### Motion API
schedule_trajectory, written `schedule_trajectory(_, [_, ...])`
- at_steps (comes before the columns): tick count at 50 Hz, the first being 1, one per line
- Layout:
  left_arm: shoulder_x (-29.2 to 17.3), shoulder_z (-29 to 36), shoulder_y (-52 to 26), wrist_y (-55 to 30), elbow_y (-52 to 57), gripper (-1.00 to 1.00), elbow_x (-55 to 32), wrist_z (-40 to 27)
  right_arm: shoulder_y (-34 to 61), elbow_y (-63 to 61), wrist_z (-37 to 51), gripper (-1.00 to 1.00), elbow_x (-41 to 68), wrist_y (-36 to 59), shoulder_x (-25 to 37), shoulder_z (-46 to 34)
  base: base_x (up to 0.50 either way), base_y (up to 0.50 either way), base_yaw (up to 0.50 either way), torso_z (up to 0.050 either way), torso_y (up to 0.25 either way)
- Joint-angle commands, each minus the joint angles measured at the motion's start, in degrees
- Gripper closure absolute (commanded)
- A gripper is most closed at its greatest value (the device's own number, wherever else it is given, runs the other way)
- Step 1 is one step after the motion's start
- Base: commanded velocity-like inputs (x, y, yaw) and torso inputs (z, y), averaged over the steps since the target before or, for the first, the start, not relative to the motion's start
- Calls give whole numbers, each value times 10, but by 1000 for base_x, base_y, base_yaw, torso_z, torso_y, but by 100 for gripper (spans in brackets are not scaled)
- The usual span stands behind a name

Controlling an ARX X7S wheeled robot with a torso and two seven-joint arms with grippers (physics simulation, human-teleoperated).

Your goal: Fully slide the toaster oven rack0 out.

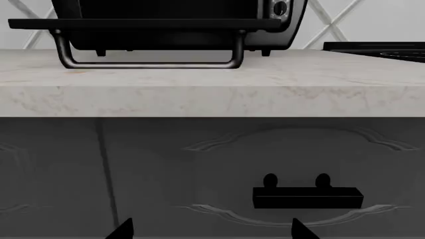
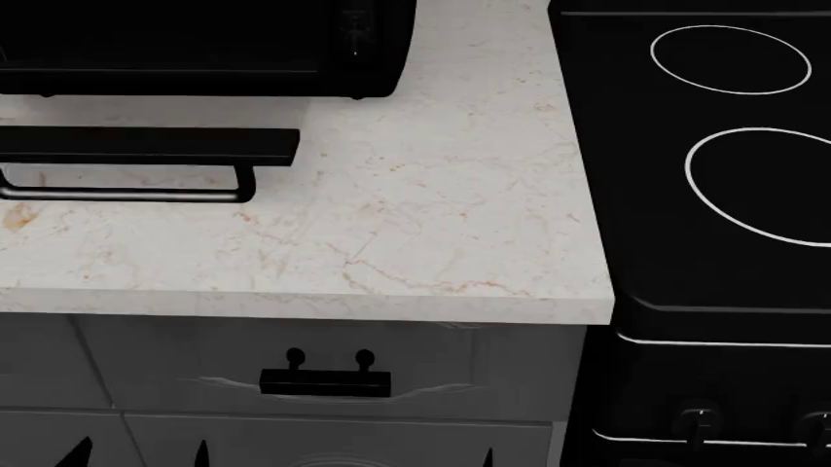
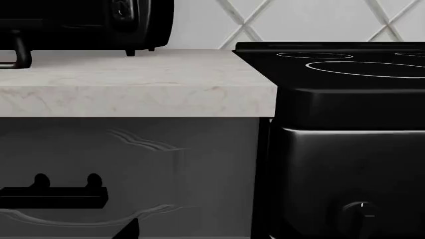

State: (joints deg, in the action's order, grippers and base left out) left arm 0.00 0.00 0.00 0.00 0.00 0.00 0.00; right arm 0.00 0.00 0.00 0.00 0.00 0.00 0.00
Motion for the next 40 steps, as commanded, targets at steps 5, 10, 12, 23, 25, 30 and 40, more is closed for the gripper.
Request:
schedule_trajectory(5, [-28, 31, 1, -3, 7, -100, -27, -33, 6, -6, 23, -100, 5, 29, 18, -27, 0, 0, 0, 0, 0])
schedule_trajectory(10, [-32, 27, 5, -52, 48, -100, -53, -38, 1, -63, 25, -100, 23, 78, 31, -29, 0, 0, 0, 0, 0])
schedule_trajectory(12, [-36, 27, 15, -85, 104, -100, -47, -53, 8, -97, 38, -100, -2, 125, 40, -39, 0, 0, 0, 0, 0])
schedule_trajectory(23, [-66, 16, -33, -327, 374, -100, -70, -87, 118, -351, 17, -100, -7, 421, 74, -57, 0, 0, 0, 0, 0])
schedule_trajectory(25, [-71, 11, -58, -370, 395, -100, -73, -93, 146, -369, 17, -100, -15, 465, 81, -61, 0, 0, 0, 0, 0])
schedule_trajectory(30, [-87, 9, -150, -495, 469, -100, -81, -101, 257, -417, -7, -100, -19, 606, 102, -77, 0, 0, 0, 0, 0])
schedule_trajectory(40, [-104, 17, -337, -660, 464, -100, -100, -98, 425, -362, -47, -100, -3, 689, 120, -89, 0, 0, 0, 0, 0])
